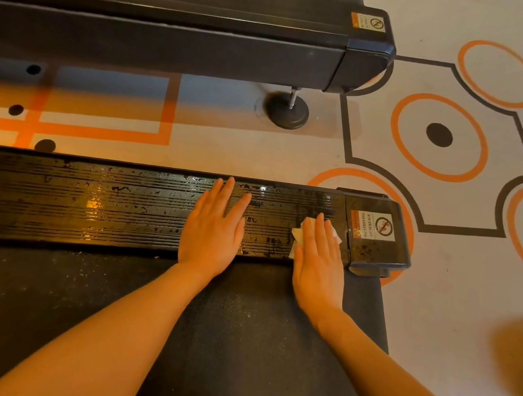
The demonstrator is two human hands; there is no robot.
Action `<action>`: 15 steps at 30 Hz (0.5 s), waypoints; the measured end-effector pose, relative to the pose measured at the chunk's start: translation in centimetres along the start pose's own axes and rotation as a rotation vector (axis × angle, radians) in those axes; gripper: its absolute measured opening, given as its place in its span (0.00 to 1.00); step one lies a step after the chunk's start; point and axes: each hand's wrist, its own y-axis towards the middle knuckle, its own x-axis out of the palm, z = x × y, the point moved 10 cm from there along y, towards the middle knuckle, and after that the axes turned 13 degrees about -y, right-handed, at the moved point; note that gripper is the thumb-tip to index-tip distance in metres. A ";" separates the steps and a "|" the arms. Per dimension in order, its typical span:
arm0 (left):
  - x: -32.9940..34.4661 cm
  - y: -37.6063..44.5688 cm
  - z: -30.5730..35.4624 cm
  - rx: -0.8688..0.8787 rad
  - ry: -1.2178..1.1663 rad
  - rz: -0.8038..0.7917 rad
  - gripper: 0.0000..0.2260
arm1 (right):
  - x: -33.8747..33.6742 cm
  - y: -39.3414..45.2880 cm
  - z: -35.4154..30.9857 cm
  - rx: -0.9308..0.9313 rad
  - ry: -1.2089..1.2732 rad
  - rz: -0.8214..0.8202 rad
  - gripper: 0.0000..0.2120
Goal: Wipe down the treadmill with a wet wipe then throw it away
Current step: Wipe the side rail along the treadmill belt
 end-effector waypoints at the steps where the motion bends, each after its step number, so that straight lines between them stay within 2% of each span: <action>1: 0.0 0.0 0.0 -0.003 -0.001 -0.001 0.21 | 0.0 0.0 0.0 0.001 0.004 -0.003 0.26; 10: 0.0 0.0 -0.1 -0.026 -0.017 -0.005 0.22 | -0.9 5.3 0.5 -0.019 -0.011 -0.051 0.26; 15: 0.0 0.0 -0.1 -0.025 -0.041 -0.018 0.22 | -0.9 4.8 0.9 -0.012 -0.008 -0.060 0.26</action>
